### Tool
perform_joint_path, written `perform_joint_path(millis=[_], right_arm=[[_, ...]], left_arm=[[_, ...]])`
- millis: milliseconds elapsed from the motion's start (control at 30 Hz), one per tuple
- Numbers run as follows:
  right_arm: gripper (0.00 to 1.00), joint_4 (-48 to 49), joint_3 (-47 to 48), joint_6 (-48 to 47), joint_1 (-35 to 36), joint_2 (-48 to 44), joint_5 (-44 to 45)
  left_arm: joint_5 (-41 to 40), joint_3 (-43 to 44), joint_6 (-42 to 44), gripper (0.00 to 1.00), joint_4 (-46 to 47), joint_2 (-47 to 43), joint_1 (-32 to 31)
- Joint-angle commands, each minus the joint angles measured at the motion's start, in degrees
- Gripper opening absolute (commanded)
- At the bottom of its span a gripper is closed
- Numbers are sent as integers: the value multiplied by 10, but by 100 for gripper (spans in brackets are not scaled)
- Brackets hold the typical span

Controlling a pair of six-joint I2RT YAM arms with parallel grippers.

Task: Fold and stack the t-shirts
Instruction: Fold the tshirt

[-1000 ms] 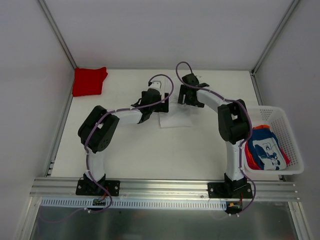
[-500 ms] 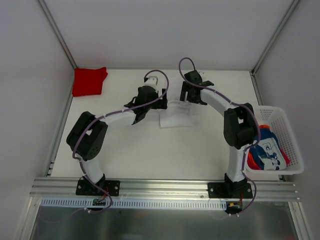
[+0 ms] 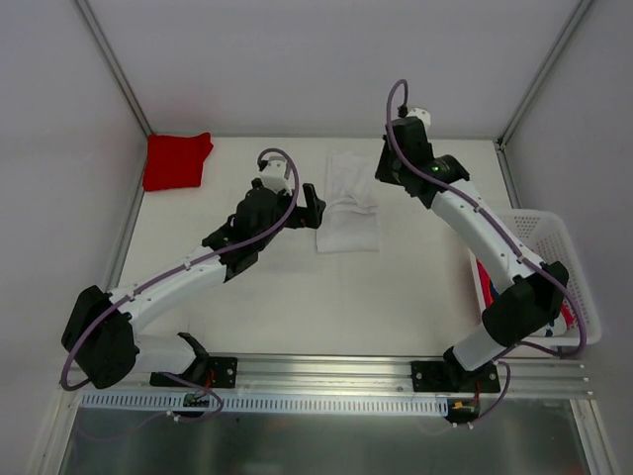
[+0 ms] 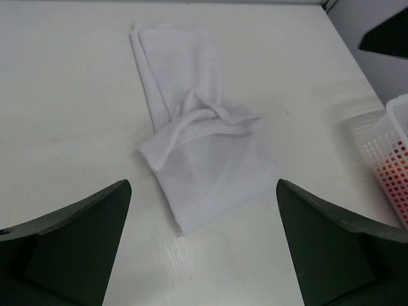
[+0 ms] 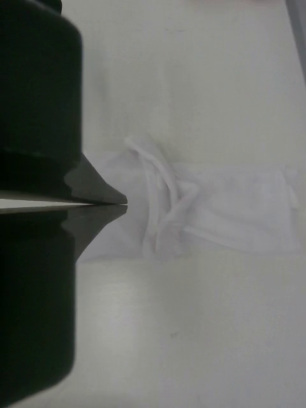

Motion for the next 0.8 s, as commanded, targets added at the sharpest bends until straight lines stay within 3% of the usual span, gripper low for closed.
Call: perform_joint_path(millis=[0,267,533,767], right_arm=[[0,16,-22,38,36,57,-70],[0,47,66,54,44,223,-181],[1,46,116,47,42,279,-180],[0,45,124,39,35,293,-174]], left_arm=[[-32,-38,-23,99,-40,-40,-32],[-79,-121,-56,99,-73,-137,-79],[-104,-170,-64,99,-95,-207,-84],[-104,-177,-64,99,-104,-210,-84]])
